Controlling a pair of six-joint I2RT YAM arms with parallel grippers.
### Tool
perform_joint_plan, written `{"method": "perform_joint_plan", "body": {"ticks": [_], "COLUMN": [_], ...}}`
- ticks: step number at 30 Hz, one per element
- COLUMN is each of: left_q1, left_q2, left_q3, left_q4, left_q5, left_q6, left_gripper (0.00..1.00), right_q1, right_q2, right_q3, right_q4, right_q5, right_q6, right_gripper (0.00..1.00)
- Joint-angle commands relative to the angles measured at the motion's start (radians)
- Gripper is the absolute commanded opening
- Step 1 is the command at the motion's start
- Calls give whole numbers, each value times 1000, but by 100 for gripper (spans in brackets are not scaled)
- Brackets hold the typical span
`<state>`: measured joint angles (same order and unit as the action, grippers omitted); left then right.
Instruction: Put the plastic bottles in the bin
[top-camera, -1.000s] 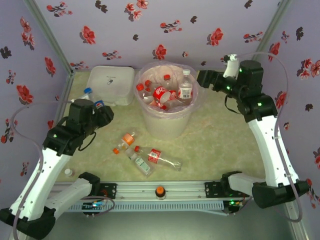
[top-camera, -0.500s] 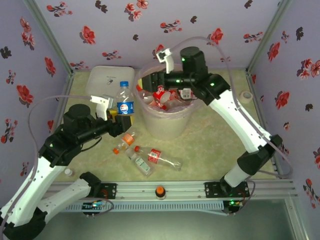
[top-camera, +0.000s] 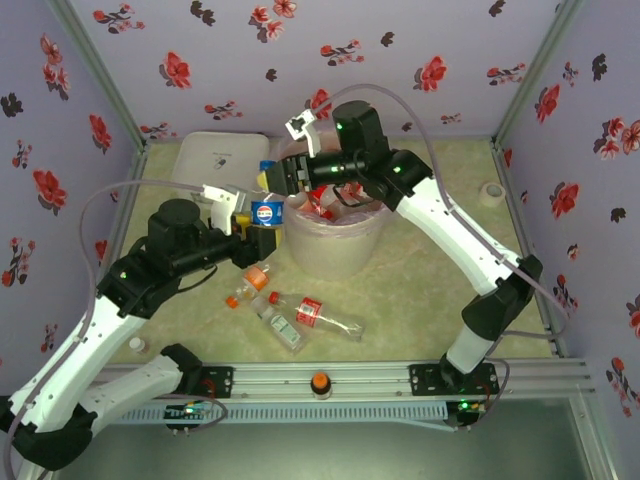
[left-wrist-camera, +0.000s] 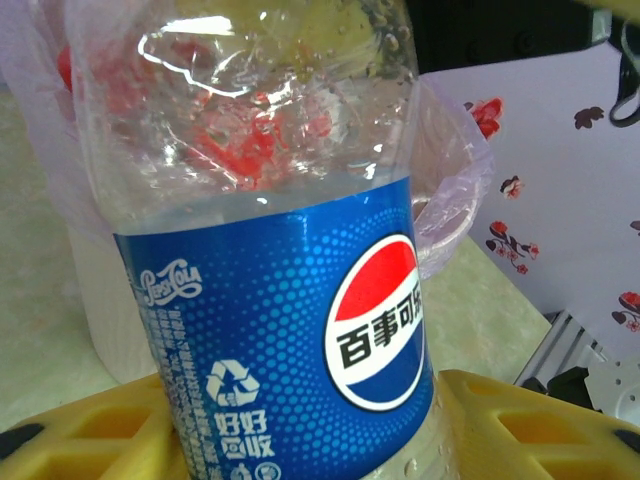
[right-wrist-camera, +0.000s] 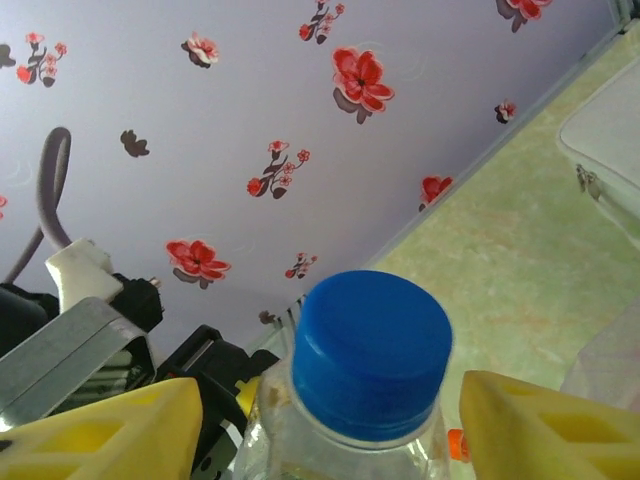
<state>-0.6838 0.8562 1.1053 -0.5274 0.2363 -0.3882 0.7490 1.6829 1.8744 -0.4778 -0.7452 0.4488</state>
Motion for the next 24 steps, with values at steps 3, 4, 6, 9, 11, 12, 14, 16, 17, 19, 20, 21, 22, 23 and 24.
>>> {"method": "perform_joint_plan", "body": {"ticks": [3, 4, 6, 9, 11, 12, 14, 16, 17, 19, 20, 21, 22, 23, 24], "left_q1": [-7, -7, -7, -7, -7, -8, -7, -7, -7, -7, -7, -7, -6, -7, -6], "left_q2": [-1, -1, -8, -25, -38, -41, -47, -46, -44, -30, -21, -7, 6, 19, 31], "left_q3": [-13, -17, -26, -48, -63, -68, -79, -86, -87, -84, -81, -79, -78, -78, -78], "left_q4": [61, 63, 69, 88, 96, 98, 101, 100, 97, 86, 83, 85, 95, 109, 129], "left_q5": [-11, -14, -28, -62, -89, -98, -112, -126, -136, -173, -188, -200, -204, -204, -204], "left_q6": [14, 12, 10, 10, 9, 10, 8, 7, 5, 2, 0, -3, -7, -10, -19], "left_gripper": [0, 0, 2, 37, 61, 70, 82, 88, 89, 90, 91, 91, 91, 91, 91], "right_q1": [6, 3, -6, -33, -60, -77, -113, -160, -180, -228, -244, -258, -266, -269, -270], "right_q2": [5, 3, 3, -7, -24, -39, -69, -113, -133, -188, -210, -235, -256, -273, -288], "right_q3": [17, 24, 40, 74, 87, 88, 87, 74, 62, 22, 1, -28, -58, -88, -123], "right_q4": [-46, -52, -65, -70, -58, -43, -16, 25, 47, 107, 128, 149, 169, 191, 222], "right_q5": [1, 9, 21, 37, 55, 64, 80, 107, 122, 168, 200, 245, 297, 347, 392], "right_q6": [-49, -55, -64, -65, -56, -45, -33, -14, -1, 16, 13, 2, -20, -43, -63], "right_gripper": [49, 44, 37, 33, 29, 27, 25, 23, 21, 19, 19, 19, 19, 18, 17]}}
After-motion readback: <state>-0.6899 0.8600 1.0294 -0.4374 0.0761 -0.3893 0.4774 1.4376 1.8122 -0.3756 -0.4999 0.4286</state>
